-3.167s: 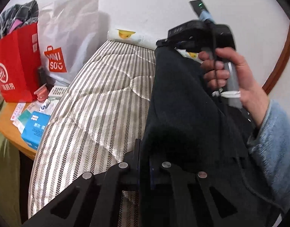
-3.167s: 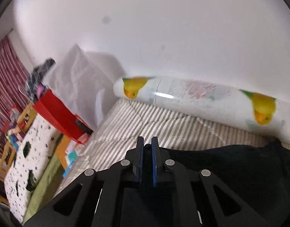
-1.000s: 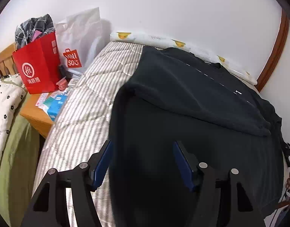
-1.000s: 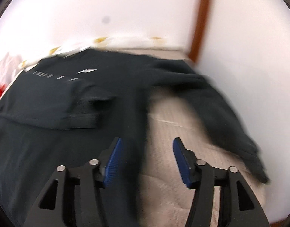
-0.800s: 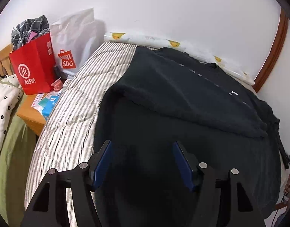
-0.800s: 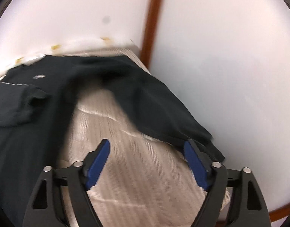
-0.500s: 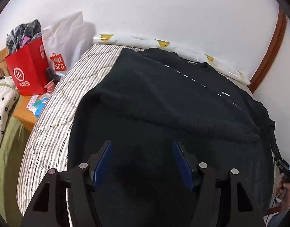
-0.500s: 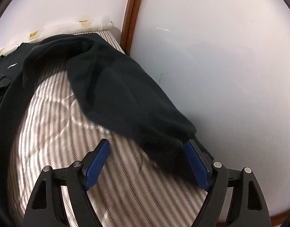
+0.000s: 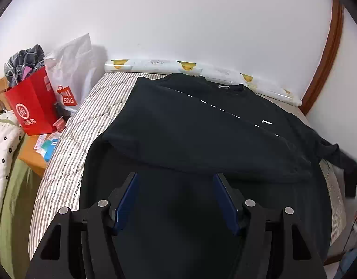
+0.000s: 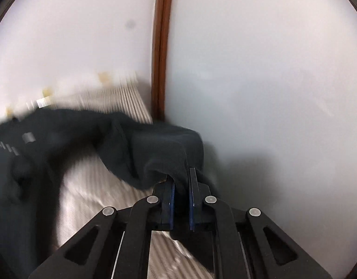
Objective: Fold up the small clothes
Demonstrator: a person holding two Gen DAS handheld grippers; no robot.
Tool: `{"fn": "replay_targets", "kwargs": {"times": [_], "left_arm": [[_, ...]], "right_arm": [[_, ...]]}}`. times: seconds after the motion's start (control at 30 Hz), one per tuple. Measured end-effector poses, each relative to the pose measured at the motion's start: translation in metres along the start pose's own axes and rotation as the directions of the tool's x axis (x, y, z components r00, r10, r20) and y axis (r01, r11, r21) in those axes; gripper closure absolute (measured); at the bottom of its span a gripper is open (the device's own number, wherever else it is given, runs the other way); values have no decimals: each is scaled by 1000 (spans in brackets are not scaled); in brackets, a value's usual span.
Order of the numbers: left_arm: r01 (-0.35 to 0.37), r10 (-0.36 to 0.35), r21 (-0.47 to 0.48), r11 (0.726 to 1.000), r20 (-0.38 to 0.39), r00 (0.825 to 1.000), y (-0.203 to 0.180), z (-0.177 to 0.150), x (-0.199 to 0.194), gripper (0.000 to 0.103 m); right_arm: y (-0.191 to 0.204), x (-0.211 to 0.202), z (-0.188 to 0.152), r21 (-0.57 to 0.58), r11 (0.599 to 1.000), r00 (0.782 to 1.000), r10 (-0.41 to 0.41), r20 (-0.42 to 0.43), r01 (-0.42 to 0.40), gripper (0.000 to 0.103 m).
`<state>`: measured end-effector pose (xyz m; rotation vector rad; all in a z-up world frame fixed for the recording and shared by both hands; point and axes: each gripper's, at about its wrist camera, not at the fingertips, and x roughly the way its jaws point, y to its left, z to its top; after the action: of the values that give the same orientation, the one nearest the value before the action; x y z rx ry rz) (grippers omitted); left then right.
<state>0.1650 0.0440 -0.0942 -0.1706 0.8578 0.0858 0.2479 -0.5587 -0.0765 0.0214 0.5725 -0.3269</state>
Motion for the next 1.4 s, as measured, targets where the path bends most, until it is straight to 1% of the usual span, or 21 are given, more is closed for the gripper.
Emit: {"fn": "replay_targets", "kwargs": {"times": [0.07, 0.13, 0.2, 0.33, 0.4, 0.47, 0.57, 0.63, 0.73, 0.77, 0.8, 0.83, 0.87, 0.9, 0.93, 1.0, 1.03, 1.07, 1.2, 1.33, 1.4], "left_arm": [[19, -19, 10, 1000, 0, 1000, 6, 2, 1, 40], [26, -26, 9, 1000, 2, 1000, 14, 5, 1, 40], [36, -36, 5, 999, 11, 999, 27, 10, -1, 40], [20, -20, 13, 1000, 14, 1000, 52, 15, -4, 38], [5, -5, 6, 1000, 17, 1000, 66, 16, -2, 38], [12, -11, -20, 1000, 10, 1000, 77, 16, 4, 37], [31, -32, -64, 997, -7, 999, 86, 12, 15, 37], [49, -51, -78, 996, -24, 998, 86, 9, 21, 37], [56, -59, -69, 996, -39, 997, 84, 3, 23, 37], [58, -60, -58, 997, -43, 997, 82, 1, 23, 37], [61, -63, -49, 997, -46, 997, 79, 0, 23, 37], [64, -66, -40, 997, -49, 997, 77, -1, 23, 37], [65, -66, -30, 997, -53, 996, 73, -1, 24, 37], [67, -68, -19, 998, -57, 996, 68, -1, 25, 37], [72, -72, -2, 997, -63, 995, 61, -1, 27, 37], [82, -81, 14, 997, -65, 995, 49, 1, 31, 37], [93, -91, 23, 995, -64, 994, 41, 3, 33, 37], [111, -108, 33, 993, -66, 992, 30, 4, 36, 37], [166, -161, 71, 983, -76, 984, -13, 11, 45, 37], [201, -188, 154, 967, -95, 978, -64, 15, 52, 37], [223, -204, 211, 952, -110, 973, -96, 14, 57, 37]], "right_arm": [[21, -23, 23, -11, 999, 997, 44, 60, -43, 94], [58, -48, 48, -33, 991, 985, 130, 117, -127, 94], [89, -66, 61, -50, 980, 970, 197, 143, -192, 94], [168, -96, 72, -95, 933, 923, 357, 145, -346, 94], [204, -101, 71, -122, 903, 897, 425, 123, -412, 94], [249, -104, 64, -170, 858, 861, 502, 82, -484, 94], [298, -107, 40, -206, 814, 830, 557, 11, -543, 93], [326, -95, 20, -210, 803, 826, 562, -49, -558, 93], [350, -65, -13, -198, 815, 839, 522, -154, -544, 90], [352, -53, -24, -178, 819, 835, 514, -195, -546, 87], [352, -43, -33, -145, 814, 819, 525, -233, -563, 83], [349, -36, -40, -112, 801, 794, 545, -269, -588, 72], [340, -36, -44, -91, 794, 777, 556, -295, -602, 56], [334, -37, -50, -87, 795, 776, 552, -307, -600, 49], [323, -40, -54, -91, 799, 781, 547, -300, -595, 39], [298, -50, -64, -107, 810, 801, 535, -268, -577, 31], [286, -54, -66, -109, 813, 805, 532, -262, -572, 25], [278, -57, -67, -108, 816, 808, 529, -258, -568, 23], [223, -70, -73, -108, 850, 847, 486, -215, -515, 23], [175, -68, -78, -37, 872, 861, 474, -185, -488, 23], [154, -66, -82, 0, 880, 866, 467, -178, -475, 23]]}}
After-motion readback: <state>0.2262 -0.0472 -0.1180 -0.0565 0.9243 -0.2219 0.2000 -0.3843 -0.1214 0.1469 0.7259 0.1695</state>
